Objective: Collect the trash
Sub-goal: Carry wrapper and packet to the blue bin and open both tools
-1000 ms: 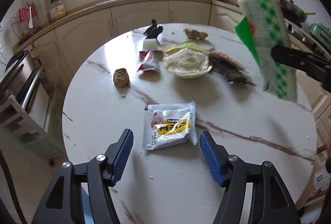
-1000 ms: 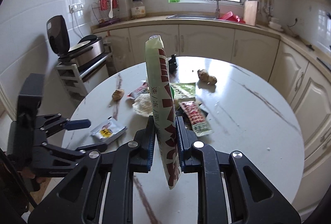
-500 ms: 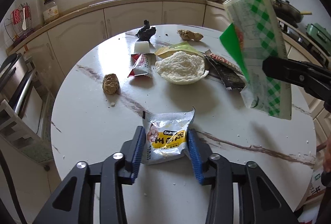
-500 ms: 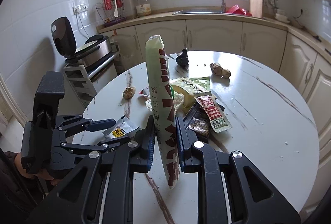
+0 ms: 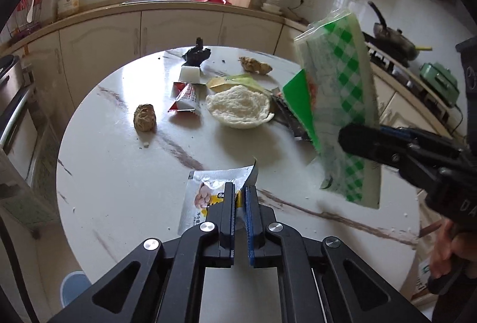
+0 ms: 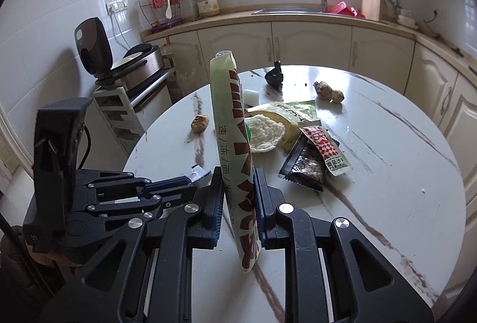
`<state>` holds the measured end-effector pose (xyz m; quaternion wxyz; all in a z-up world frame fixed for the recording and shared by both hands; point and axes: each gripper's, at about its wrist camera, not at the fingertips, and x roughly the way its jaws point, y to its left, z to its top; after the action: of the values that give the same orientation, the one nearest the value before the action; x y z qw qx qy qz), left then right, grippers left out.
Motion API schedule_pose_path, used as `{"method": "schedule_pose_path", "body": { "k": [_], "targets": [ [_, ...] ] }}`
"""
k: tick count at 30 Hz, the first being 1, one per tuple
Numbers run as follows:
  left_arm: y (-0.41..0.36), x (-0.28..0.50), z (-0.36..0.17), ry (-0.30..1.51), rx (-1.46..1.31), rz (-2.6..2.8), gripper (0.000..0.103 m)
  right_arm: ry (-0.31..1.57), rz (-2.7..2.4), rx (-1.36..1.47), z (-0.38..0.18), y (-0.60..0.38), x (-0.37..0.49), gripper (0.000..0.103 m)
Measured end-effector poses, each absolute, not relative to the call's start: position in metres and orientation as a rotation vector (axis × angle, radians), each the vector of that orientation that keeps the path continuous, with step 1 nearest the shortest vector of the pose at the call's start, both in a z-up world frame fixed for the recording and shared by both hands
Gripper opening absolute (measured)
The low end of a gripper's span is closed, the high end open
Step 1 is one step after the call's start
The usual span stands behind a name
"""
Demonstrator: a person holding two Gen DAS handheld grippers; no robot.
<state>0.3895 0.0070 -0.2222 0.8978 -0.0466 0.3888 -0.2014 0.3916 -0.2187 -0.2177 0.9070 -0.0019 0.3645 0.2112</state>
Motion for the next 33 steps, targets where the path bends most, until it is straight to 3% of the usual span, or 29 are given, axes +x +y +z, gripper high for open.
{"method": "schedule_pose_path", "body": {
  "k": [17, 26, 33],
  "targets": [
    [0.061, 0.327, -0.172, 0.678, -0.116, -0.389, 0.001, 0.718, 0.489, -0.039, -0.186, -0.167, 0.366, 0.018],
    [0.179, 0.260, -0.175, 0.659, -0.175, -0.240, 0.001, 0.722, 0.679, -0.082, -0.190, -0.048, 0.359, 0.018],
    [0.287, 0.214, -0.225, 0.753, -0.251, -0.064, 0.001, 0.797, 0.820, -0.133, -0.233, 0.073, 0.359, 0.018]
  ]
}}
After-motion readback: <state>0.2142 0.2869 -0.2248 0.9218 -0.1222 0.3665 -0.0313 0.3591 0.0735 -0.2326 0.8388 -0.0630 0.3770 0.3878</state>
